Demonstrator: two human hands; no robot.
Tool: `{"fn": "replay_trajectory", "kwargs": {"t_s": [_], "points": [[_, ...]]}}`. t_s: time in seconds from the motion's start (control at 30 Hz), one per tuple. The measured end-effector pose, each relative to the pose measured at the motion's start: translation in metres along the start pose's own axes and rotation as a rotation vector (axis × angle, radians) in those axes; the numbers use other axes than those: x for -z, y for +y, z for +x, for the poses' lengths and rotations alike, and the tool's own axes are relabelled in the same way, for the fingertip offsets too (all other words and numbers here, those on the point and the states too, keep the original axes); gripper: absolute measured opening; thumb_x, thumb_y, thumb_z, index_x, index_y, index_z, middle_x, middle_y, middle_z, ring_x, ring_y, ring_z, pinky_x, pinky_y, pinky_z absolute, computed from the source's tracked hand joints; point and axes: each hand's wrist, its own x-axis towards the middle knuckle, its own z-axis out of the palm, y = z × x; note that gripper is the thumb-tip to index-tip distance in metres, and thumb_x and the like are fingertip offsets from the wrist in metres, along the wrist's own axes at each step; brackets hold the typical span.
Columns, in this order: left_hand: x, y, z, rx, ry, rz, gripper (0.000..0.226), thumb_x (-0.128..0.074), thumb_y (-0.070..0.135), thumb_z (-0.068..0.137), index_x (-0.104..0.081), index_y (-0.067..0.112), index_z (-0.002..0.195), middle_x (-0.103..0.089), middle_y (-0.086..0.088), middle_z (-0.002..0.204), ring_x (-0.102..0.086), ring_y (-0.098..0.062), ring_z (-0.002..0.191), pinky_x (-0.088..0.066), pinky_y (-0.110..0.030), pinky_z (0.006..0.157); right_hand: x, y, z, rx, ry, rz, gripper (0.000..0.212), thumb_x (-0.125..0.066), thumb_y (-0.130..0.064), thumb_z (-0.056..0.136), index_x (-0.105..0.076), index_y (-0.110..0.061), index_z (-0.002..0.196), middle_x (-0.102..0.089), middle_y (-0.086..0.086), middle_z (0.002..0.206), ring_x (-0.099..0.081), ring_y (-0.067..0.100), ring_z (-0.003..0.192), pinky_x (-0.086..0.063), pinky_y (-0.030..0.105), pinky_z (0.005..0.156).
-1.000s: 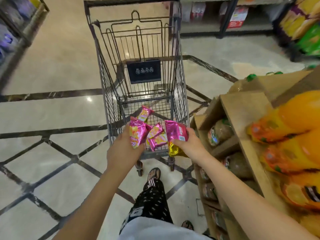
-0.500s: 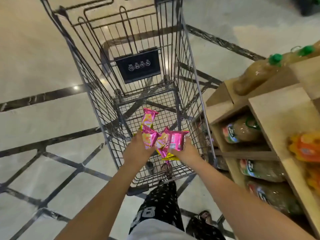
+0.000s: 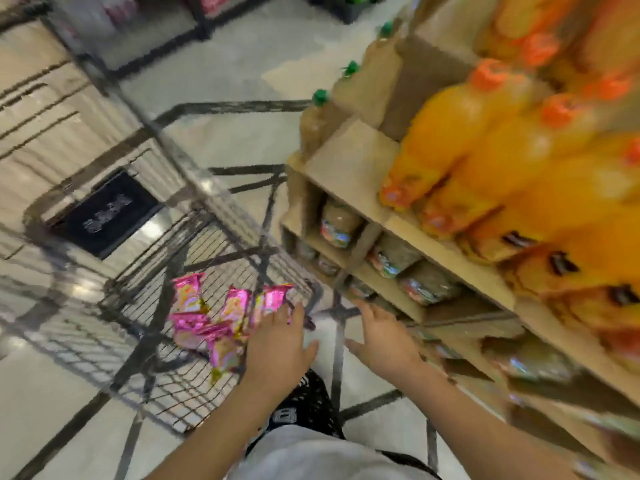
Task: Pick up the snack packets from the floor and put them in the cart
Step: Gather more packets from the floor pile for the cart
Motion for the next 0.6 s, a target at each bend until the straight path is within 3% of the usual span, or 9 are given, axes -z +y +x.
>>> {"fn": "replay_trajectory", "kwargs": {"t_s": [0.07,0.17,0.37,0.6], "points": [[-0.007,0.037,-0.003,-0.116,-0.015,0.093,0.074,-0.040,0.057,0.096,-0.016,0.018,0.155,-0.038,-0.009,0.148,-0.046,-0.027,0.128,-0.043,-0.037,0.098,-0.013,0.040,-0.032,-0.092,0.049,0.020,0.071,-0.052,-0.050,0.094,-0.024,-0.015,0.148,-0.047,0.012,0.138,-0.047,0.030,0.124,-0.046,0.038,0.094],[-0.027,0.097,-0.015,-0.254,-0.061,0.219,0.074,-0.041,0.060,0.094,-0.020,0.020,0.153,-0.036,-0.008,0.151,-0.041,-0.028,0.133,-0.037,-0.040,0.105,-0.046,0.106,-0.089,-0.291,0.049,0.056,0.074,-0.050,-0.053,0.093,-0.022,-0.012,0.148,-0.044,0.015,0.141,-0.043,0.033,0.128,-0.040,0.039,0.100],[-0.083,0.231,-0.067,-0.582,-0.176,0.419,0.077,-0.040,0.065,0.093,-0.022,0.019,0.152,-0.038,-0.010,0.151,-0.040,-0.029,0.134,-0.039,-0.040,0.104,-0.136,0.231,-0.234,-0.663,0.048,0.324,0.069,-0.051,-0.055,0.092,-0.028,-0.015,0.144,-0.048,0.013,0.135,-0.047,0.032,0.123,-0.043,0.041,0.094],[-0.153,0.390,-0.148,-0.992,-0.229,0.655,0.071,-0.041,0.065,0.092,-0.031,0.021,0.147,-0.044,-0.007,0.144,-0.045,-0.026,0.130,-0.042,-0.037,0.100,-0.244,0.309,-0.405,-1.130,0.215,0.709,0.066,-0.055,-0.053,0.092,-0.034,-0.012,0.139,-0.049,0.014,0.132,-0.046,0.035,0.123,-0.042,0.043,0.095]]}}
